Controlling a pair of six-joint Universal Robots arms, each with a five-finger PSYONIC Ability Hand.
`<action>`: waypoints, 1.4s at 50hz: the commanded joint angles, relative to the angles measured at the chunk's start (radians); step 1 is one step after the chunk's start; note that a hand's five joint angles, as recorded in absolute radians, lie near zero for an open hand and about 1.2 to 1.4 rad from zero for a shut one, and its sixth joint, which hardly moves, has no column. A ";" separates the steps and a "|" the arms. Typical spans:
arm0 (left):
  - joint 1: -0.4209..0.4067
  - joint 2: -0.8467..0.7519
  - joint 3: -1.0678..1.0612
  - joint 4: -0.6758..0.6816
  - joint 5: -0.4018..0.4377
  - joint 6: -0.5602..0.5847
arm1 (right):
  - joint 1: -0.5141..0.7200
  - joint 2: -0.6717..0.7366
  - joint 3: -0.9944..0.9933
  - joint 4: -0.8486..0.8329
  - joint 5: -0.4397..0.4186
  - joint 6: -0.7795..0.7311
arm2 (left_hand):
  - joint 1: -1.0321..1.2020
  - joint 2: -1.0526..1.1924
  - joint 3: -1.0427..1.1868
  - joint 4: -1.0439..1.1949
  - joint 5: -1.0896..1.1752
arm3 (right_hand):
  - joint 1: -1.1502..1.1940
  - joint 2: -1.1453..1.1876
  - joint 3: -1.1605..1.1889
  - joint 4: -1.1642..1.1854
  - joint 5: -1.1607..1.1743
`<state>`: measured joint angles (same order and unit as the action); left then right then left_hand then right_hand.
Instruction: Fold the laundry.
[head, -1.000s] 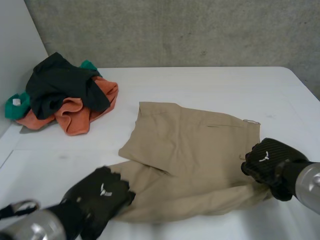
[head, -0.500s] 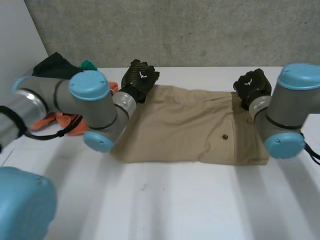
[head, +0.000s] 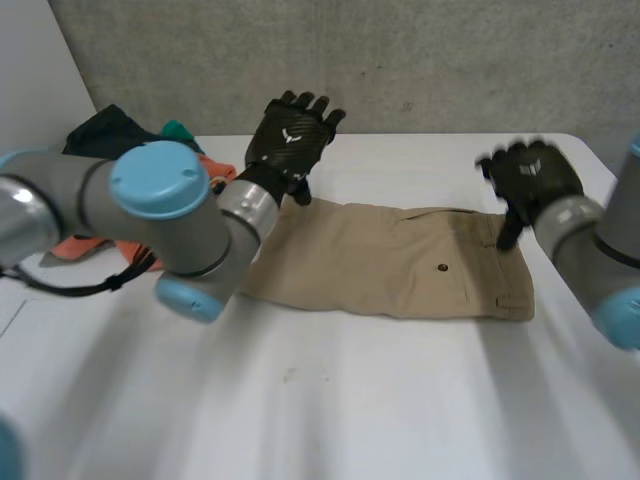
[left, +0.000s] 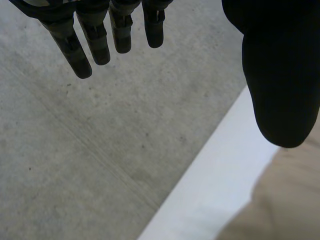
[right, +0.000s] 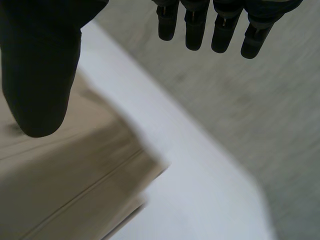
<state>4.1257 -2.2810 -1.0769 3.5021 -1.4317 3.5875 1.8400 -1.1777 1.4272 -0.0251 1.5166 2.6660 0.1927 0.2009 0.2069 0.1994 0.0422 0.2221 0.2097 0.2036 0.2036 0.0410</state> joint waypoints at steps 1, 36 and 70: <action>0.005 0.182 -0.291 0.006 0.007 -0.045 | -0.139 -0.027 0.200 0.073 -0.148 0.115 | -0.018 -0.026 -0.032 -0.025 -0.042 | 0.027 0.040 0.046 0.046 0.034; 0.057 0.383 -0.494 0.006 0.007 -0.154 | -0.015 -0.073 0.162 -0.214 -0.289 -0.367 | -0.018 -0.026 -0.032 -0.025 -0.042 | 1.174 1.187 1.193 1.193 1.181; -0.176 -0.046 0.230 -0.241 -0.081 -0.308 | -0.136 -0.212 0.104 -0.018 -0.343 0.385 | -0.011 -0.020 -0.026 -0.018 -0.036 | -0.048 -0.035 -0.029 -0.029 -0.041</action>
<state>4.0202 -2.1304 -1.0712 3.3889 -1.4744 3.2790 1.7925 -1.4902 1.6136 -0.1313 1.1688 3.0515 0.1927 0.2009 0.2069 0.1994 0.0422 0.2219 0.2097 0.2017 0.2025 0.0401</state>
